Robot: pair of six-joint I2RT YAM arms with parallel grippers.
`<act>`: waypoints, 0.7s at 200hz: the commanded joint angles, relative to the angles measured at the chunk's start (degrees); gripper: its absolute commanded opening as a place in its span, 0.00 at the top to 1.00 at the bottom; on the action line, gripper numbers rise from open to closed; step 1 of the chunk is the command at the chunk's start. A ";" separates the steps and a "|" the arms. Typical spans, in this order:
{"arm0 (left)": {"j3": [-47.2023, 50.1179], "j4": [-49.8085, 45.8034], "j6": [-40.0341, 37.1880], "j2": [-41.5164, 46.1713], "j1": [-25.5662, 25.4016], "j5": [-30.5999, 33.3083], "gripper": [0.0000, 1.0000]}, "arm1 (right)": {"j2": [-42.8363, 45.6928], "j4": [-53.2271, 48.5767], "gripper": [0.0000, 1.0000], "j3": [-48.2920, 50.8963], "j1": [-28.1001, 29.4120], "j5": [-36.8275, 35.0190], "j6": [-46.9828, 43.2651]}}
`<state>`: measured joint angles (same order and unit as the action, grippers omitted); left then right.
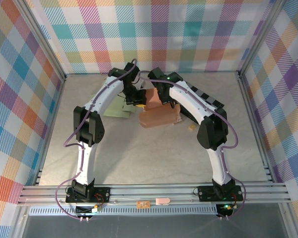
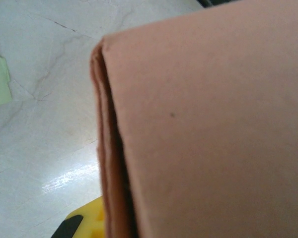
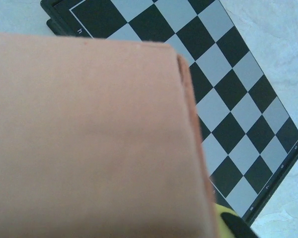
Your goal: Fold the paper box
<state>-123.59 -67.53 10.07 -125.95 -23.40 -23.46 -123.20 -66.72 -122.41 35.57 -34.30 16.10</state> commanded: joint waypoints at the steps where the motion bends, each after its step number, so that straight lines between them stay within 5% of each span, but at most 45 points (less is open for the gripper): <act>1: -1.65 -2.35 -0.31 0.31 0.02 -1.40 1.00 | 2.89 0.22 0.60 -1.78 -0.78 6.63 -0.55; 20: -1.65 -2.52 -0.38 0.36 0.07 -1.56 1.00 | 4.49 0.68 0.43 -1.86 -2.63 13.49 0.50; 49: -1.63 -2.95 -0.66 0.45 -0.02 -1.50 1.00 | 5.74 1.17 0.38 -0.65 -5.14 19.60 2.23; 140: -1.52 -2.88 -0.49 0.36 -0.07 -1.76 1.00 | 3.03 2.66 0.56 -0.70 -4.43 15.96 -0.37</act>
<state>-123.61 -68.93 9.63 -125.95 -23.40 -23.51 -118.39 -63.88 -121.43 30.28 -16.19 17.08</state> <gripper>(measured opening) 0.070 0.450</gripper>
